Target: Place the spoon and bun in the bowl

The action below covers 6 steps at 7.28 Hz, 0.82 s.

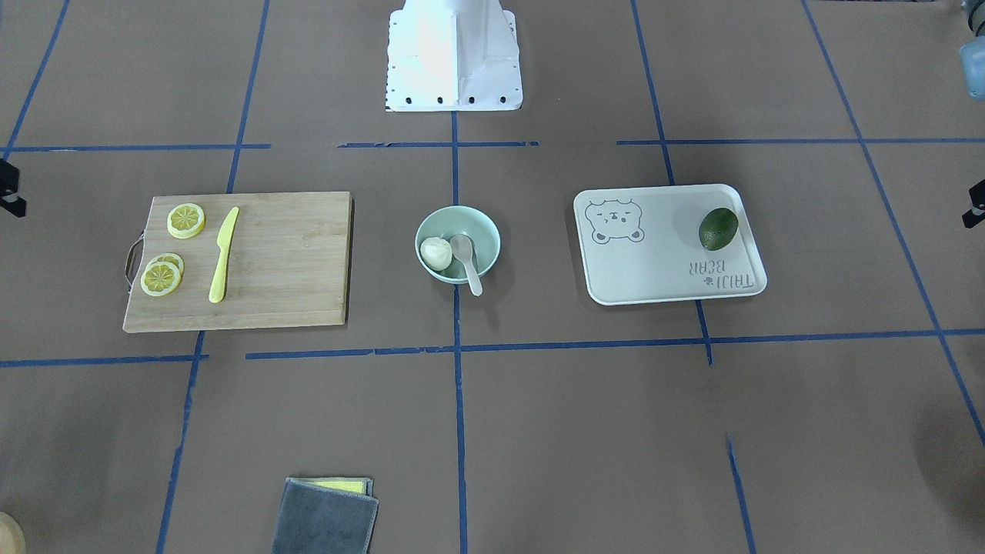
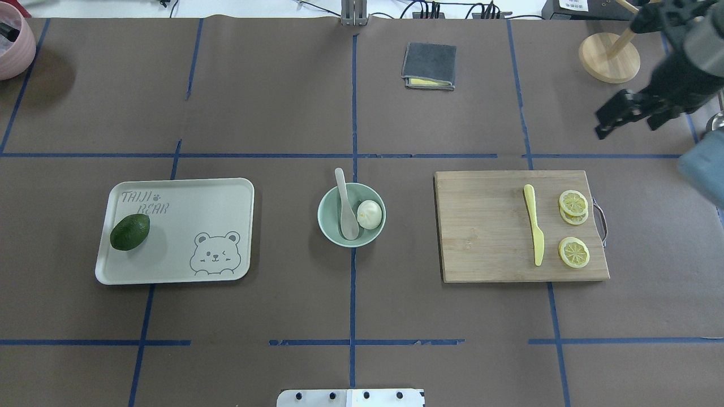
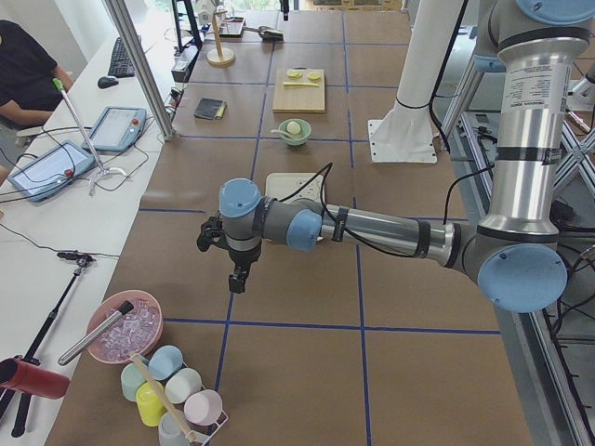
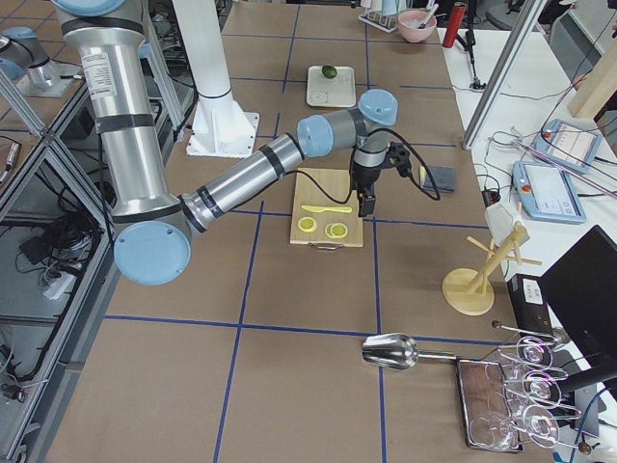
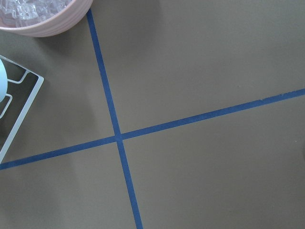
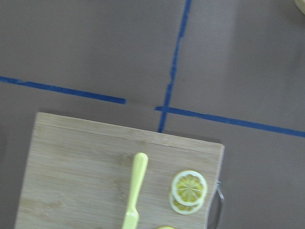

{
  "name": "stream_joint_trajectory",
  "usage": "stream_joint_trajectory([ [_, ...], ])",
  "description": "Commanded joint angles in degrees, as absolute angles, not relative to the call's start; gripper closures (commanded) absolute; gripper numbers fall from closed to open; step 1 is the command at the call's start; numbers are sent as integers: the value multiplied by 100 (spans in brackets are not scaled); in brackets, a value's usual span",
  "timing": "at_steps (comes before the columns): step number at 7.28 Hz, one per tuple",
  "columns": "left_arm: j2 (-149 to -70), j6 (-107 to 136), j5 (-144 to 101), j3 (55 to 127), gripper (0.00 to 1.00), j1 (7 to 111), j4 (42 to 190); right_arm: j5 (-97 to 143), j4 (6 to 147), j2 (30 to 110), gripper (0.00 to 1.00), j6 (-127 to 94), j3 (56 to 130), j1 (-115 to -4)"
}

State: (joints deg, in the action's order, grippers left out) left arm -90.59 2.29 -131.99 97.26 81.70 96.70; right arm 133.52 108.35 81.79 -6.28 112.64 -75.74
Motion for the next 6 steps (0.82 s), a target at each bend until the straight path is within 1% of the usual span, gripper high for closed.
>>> stream_joint_trajectory([
  [1,-8861,220,-13340,9721,0,8209,9703,13474,10837,8743,0,647,10708,-8469],
  [2,-8659,63,-13507,9721,0,8279,9729,13508,10802,8797,0,1042,10348,-8760],
  [4,-8360,26,-13579,9721,0,8463,9703,13526,10322,8771,0,1046,10222,-8886],
  [6,-8314,26,-13535,9651,0,8464,9668,13544,10012,8825,0,1011,9855,-8973],
])
